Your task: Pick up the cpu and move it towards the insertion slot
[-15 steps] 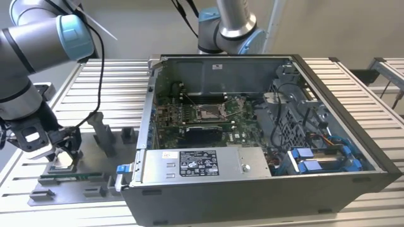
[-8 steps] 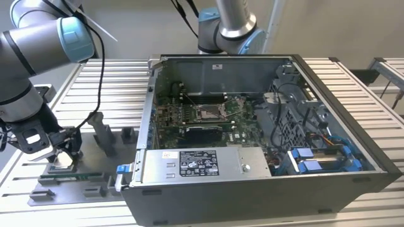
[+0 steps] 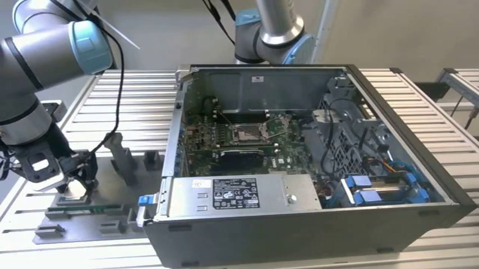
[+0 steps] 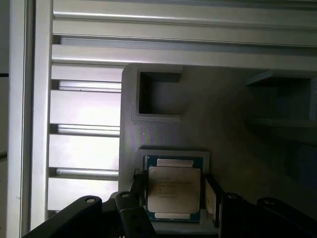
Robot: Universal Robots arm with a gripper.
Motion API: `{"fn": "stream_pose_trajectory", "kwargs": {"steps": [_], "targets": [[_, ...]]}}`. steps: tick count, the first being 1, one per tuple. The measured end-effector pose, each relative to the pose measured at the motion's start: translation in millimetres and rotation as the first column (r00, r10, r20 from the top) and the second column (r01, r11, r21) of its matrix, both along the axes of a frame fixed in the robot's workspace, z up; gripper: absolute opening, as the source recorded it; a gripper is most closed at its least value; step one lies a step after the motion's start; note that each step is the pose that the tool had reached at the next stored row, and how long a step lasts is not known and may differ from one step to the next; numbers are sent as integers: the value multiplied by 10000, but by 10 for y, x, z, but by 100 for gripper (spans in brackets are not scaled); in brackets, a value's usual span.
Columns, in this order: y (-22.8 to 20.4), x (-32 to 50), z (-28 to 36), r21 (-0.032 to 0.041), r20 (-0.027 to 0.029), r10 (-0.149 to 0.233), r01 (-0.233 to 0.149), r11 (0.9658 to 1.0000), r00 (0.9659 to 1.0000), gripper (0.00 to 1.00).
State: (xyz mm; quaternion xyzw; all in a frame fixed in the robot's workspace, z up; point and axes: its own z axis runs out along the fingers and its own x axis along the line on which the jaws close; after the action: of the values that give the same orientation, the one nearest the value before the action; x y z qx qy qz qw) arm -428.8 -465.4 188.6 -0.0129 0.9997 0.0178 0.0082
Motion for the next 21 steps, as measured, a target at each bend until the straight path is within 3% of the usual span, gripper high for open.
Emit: {"fn": "stream_pose_trajectory", "kwargs": {"steps": [9, 10, 13, 15, 21], "targets": [[-1, 0, 0, -1, -3, 7, -7, 10000, 10000, 100], [0, 0, 1, -2, -4, 8, -8, 10000, 10000, 0], [0, 0, 1, -1, -2, 9, -9, 10000, 10000, 0], [0, 1, 34, 5, -1, -12, 12, 10000, 10000, 0], [0, 0, 306, 0, -10, -22, 22, 10000, 10000, 0]]}}
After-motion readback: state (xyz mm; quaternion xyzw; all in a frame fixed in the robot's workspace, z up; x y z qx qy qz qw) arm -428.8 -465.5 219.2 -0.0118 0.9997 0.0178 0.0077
